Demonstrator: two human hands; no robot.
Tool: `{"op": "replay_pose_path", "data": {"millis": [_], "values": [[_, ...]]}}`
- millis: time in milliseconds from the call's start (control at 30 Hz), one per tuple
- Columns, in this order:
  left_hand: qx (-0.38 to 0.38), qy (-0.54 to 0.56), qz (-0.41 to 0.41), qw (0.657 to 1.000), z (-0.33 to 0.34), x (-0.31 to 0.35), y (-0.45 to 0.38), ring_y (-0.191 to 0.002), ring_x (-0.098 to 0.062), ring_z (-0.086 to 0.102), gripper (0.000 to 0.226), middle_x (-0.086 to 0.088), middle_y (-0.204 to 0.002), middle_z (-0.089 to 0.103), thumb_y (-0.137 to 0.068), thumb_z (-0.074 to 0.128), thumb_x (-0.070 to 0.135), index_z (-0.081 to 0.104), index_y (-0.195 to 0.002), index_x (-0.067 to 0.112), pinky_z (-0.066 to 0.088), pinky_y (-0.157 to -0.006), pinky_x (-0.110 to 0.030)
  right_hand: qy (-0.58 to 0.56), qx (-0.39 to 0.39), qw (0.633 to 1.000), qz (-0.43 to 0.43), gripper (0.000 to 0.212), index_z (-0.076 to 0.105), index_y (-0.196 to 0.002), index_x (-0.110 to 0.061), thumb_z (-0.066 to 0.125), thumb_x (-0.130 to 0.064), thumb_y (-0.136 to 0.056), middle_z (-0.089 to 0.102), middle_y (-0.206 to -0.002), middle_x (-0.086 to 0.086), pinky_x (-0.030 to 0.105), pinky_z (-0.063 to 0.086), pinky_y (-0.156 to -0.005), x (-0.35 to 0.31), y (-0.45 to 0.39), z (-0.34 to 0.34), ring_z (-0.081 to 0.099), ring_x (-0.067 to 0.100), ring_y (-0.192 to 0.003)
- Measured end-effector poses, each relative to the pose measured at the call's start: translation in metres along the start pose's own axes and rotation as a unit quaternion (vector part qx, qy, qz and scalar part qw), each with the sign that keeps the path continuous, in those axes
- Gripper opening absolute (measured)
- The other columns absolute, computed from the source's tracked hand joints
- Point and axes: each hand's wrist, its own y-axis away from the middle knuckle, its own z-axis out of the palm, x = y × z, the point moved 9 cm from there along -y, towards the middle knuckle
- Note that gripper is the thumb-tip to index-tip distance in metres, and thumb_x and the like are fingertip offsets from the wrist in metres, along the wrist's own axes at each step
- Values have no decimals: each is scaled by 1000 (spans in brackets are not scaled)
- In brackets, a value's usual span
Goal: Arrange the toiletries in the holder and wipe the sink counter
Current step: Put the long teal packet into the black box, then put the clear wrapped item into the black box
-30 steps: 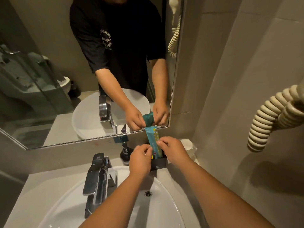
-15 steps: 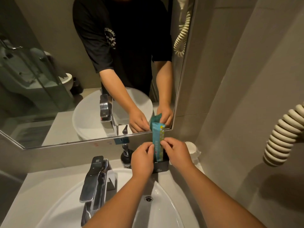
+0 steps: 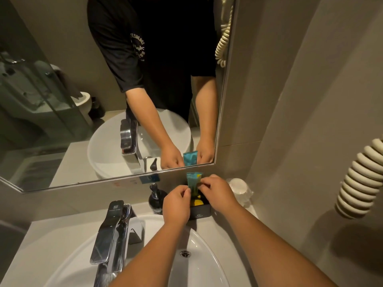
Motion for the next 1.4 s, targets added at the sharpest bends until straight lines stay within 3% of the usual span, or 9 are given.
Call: {"op": "replay_pose_path", "data": {"millis": [333,600,700,800,900,967,1067,1300,1400], "values": [[14,29,-71,997,1,-17,42,-112,-26,58,40,-12,-129,60,-99,38,17,45,-138,16,47,-98,-38,-44,-19,999,18,35,62,-123,-27,59,-10,-93,49,-97,-10,8,44,-67,37,54,10,52,3,-80],[68,198,-107,972,-32,-6,97,-76,-22,55,17,-3,-85,61,-97,40,23,57,-97,24,43,-69,-35,4,210,965,160,17,71,-92,-12,54,-11,-92,68,-89,5,26,46,-64,96,129,-65,60,23,-78],[-17,254,-158,954,-12,-7,143,-62,-22,48,19,-7,-68,54,-94,41,22,57,-82,20,40,-58,-35,76,191,958,202,18,69,-86,-13,52,-13,-91,72,-91,10,35,50,-69,118,172,-63,64,29,-79],[-184,270,-198,924,39,13,188,-51,-15,52,17,-8,-69,59,-96,40,11,57,-95,9,42,-45,-24,166,97,957,219,27,64,-114,-17,47,-27,-96,68,-114,5,32,49,-85,132,205,-40,64,24,-103],[-322,251,-240,881,93,30,215,-59,-20,53,14,-10,-73,58,-93,43,9,57,-93,10,48,-51,-26,222,28,938,267,26,55,-118,-18,43,-29,-97,64,-116,4,34,50,-82,147,236,-25,63,24,-106],[-351,183,-205,895,123,26,211,-71,-27,59,14,-15,-77,61,-78,48,17,60,-83,12,56,-71,-38,250,14,923,293,23,53,-115,-18,41,-24,-97,62,-115,3,35,51,-80,152,250,-21,65,24,-104],[-356,40,-169,918,162,6,197,-110,-37,61,41,-23,-118,64,-79,49,17,62,-114,2,48,-99,-45,255,9,917,306,27,51,-116,-16,35,-13,-94,60,-116,5,37,52,-82,160,260,-16,65,26,-103],[-340,-69,-156,925,169,9,188,-104,-27,63,34,-22,-128,59,-95,44,9,54,-125,-5,44,-61,-22,136,-1,932,335,13,53,-90,-19,54,-31,-92,67,-103,5,32,48,-76,173,263,-14,63,24,-92],[-402,-130,-108,900,168,16,190,-111,-31,59,33,-19,-126,60,-93,53,14,58,-122,0,45,-87,-29,-35,27,932,360,24,47,-68,-20,63,-28,-84,55,-70,-1,29,40,-59,181,267,-12,49,15,-65]]}}
